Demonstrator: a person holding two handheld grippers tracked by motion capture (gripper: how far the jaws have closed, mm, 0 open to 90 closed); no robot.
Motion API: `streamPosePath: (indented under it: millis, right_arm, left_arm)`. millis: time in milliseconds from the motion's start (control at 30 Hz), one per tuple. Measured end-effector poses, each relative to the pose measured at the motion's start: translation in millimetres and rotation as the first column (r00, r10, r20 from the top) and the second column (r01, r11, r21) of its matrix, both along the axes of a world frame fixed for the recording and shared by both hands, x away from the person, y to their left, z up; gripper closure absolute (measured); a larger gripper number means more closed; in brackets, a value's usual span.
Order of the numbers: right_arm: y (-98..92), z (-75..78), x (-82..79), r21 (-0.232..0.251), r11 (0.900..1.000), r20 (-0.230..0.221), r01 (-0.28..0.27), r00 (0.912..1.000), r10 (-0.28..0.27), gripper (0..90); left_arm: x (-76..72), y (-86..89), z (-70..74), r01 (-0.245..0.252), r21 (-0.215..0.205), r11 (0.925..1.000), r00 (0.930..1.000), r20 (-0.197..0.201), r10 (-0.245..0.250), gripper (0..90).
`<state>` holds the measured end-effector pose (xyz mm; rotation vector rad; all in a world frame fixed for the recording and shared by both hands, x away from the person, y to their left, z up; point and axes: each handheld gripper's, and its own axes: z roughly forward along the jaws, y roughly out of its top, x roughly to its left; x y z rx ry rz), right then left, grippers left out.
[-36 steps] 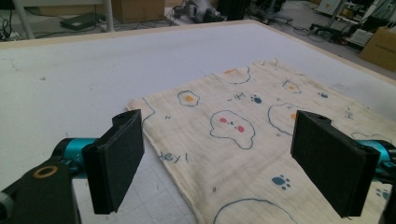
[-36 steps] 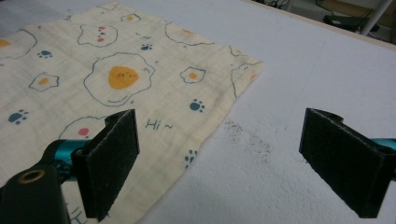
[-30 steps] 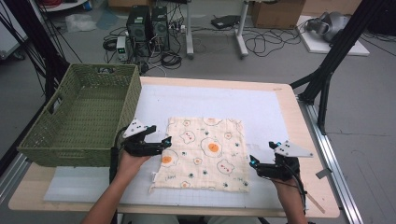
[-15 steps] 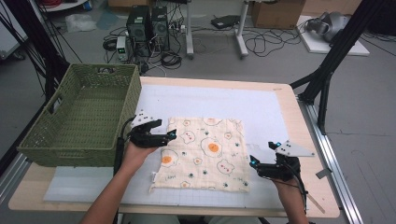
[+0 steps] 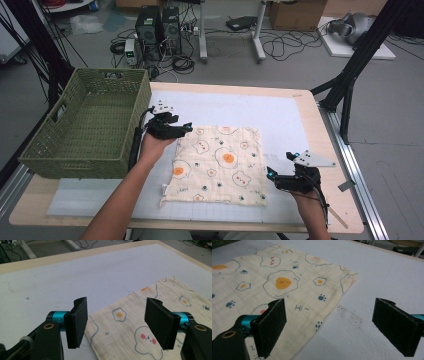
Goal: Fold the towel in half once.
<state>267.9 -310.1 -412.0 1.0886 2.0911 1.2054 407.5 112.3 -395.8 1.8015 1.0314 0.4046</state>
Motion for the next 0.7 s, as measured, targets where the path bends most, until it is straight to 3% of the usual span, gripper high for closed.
streamPosePath:
  millis: [100,167,233,267,300,433,633,700]
  right_arm:
    - [-0.1,-0.3,0.6,0.003,1.0,-0.005,-0.003,1.0,0.003,11.2]
    - [-0.4,-0.2,1.1,0.006,1.0,-0.005,-0.002,1.0,0.002,11.3]
    - [-0.9,-0.4,1.5,0.005,1.0,-0.008,-0.003,1.0,0.003,11.2]
    - [-1.0,-0.5,1.6,0.004,1.0,-0.008,-0.004,1.0,0.004,11.2]
    - [-1.1,-0.7,1.8,0.005,1.0,-0.008,-0.004,1.0,0.004,11.3]
    - [-1.5,-0.6,1.9,0.011,1.0,-0.016,0.002,0.9999,-0.002,11.3]
    - [-3.1,-1.1,2.0,0.02,1.0,-0.021,0.007,0.9998,-0.006,11.3]
    - [-3.3,-1.2,2.1,0.021,1.0,-0.022,0.007,0.9997,-0.007,11.3]
  left_arm:
    - [7.6,-1.7,-2.0,0.004,0.009,1.0,1.0,-0.002,-0.004,35.1]
    - [12.9,-3.9,-3.3,0.034,0.006,0.9994,0.9994,0.007,-0.034,32.8]
    - [18.0,-7.0,-5.9,0.05,0.029,0.9983,0.9988,0.0,-0.05,32.6]
    - [20.3,-8.7,-7.3,0.044,0.051,0.9977,0.999,-0.001,-0.044,34.4]
    - [22.5,-10.0,-10.0,0.036,0.048,0.9982,0.9994,-0.001,-0.036,36.0]
    - [31.8,-9.7,-25.7,0.02,0.102,0.9946,0.9986,-0.051,-0.015,40.4]
    - [41.6,-4.7,-39.1,-0.027,0.161,0.9866,0.9979,-0.053,0.036,45.2]
    - [43.7,-4.4,-43.2,-0.023,0.173,0.9847,0.9974,-0.063,0.034,47.1]
